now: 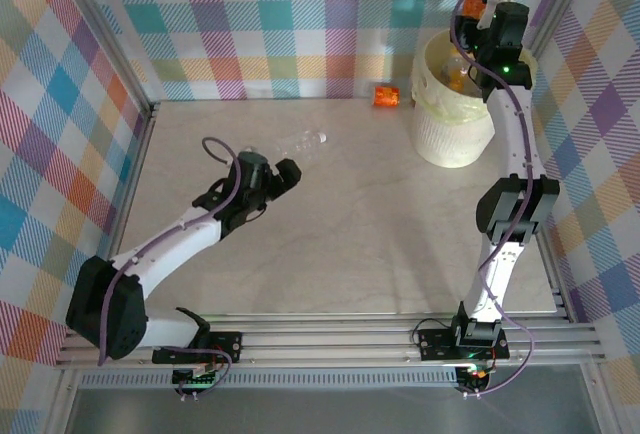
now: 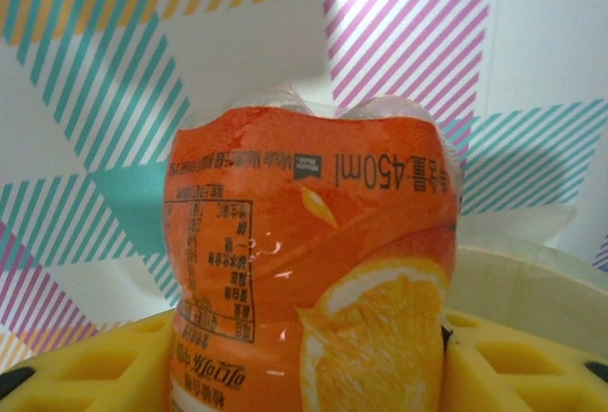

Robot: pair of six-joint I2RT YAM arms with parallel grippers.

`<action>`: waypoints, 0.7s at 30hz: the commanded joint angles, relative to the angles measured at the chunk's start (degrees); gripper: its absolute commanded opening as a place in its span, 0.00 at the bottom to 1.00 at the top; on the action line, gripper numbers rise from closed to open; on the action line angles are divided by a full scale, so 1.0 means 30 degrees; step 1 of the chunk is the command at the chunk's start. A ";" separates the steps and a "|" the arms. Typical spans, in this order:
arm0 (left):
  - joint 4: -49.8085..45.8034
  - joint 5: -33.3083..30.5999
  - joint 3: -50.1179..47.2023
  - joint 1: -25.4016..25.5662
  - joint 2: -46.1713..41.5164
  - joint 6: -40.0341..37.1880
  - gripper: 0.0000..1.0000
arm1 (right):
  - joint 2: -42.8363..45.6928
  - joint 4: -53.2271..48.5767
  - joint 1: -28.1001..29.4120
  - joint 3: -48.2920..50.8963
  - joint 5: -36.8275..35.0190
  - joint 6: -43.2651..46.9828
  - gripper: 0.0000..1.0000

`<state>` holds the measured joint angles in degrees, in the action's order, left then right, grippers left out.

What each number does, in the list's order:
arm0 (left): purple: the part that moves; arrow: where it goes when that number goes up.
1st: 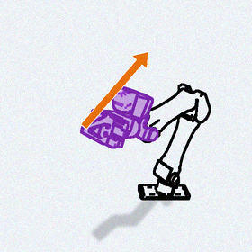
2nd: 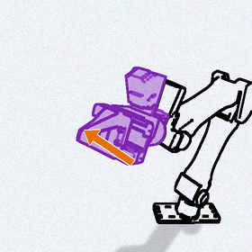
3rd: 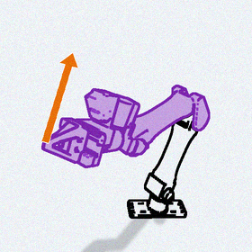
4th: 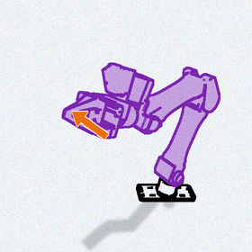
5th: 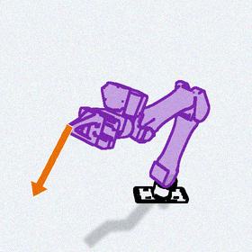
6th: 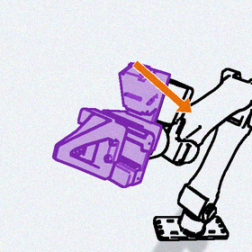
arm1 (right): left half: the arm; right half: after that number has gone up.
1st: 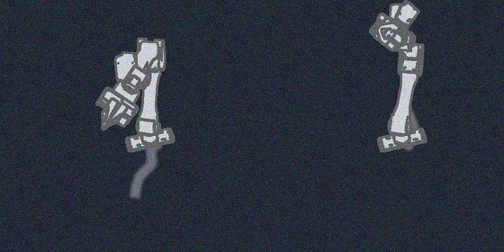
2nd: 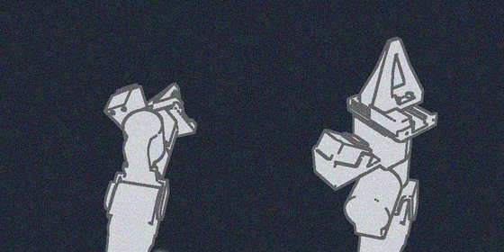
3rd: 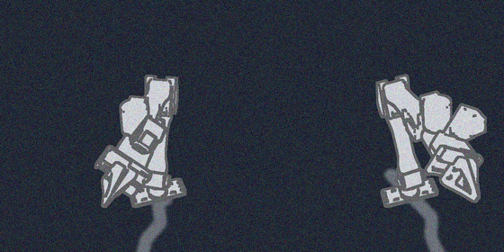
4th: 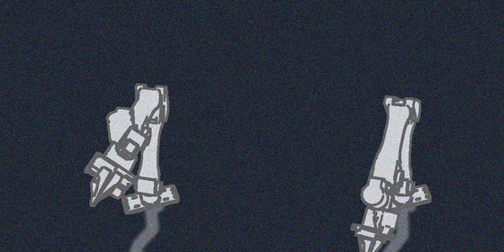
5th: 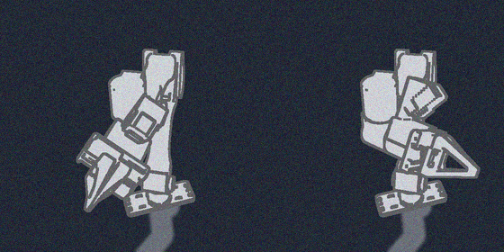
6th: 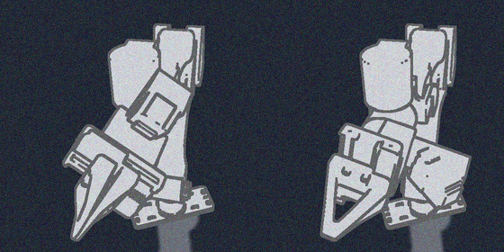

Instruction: Put the plastic bottles in the bin

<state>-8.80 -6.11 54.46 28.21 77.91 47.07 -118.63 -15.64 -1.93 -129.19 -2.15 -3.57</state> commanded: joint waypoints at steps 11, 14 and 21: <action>-0.2208 0.0379 0.7717 -0.2710 0.6831 0.0496 1.00 | -0.1297 -0.4328 -0.0177 -0.1451 -0.2636 0.0261 0.78; -0.2220 0.0621 0.9060 -0.2814 0.8058 0.0570 1.00 | -0.1745 -0.6185 -0.0174 -0.2791 -0.5481 -0.1247 0.91; -0.3599 0.0338 1.1011 -0.3072 0.9976 0.1000 1.00 | -0.1655 -0.7874 -0.0184 -0.4085 -0.7160 -0.2323 1.00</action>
<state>-16.71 -5.37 84.71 19.94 106.21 48.88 -124.36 -34.68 -2.09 -139.11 -18.35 -8.03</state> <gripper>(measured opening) 0.997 0.996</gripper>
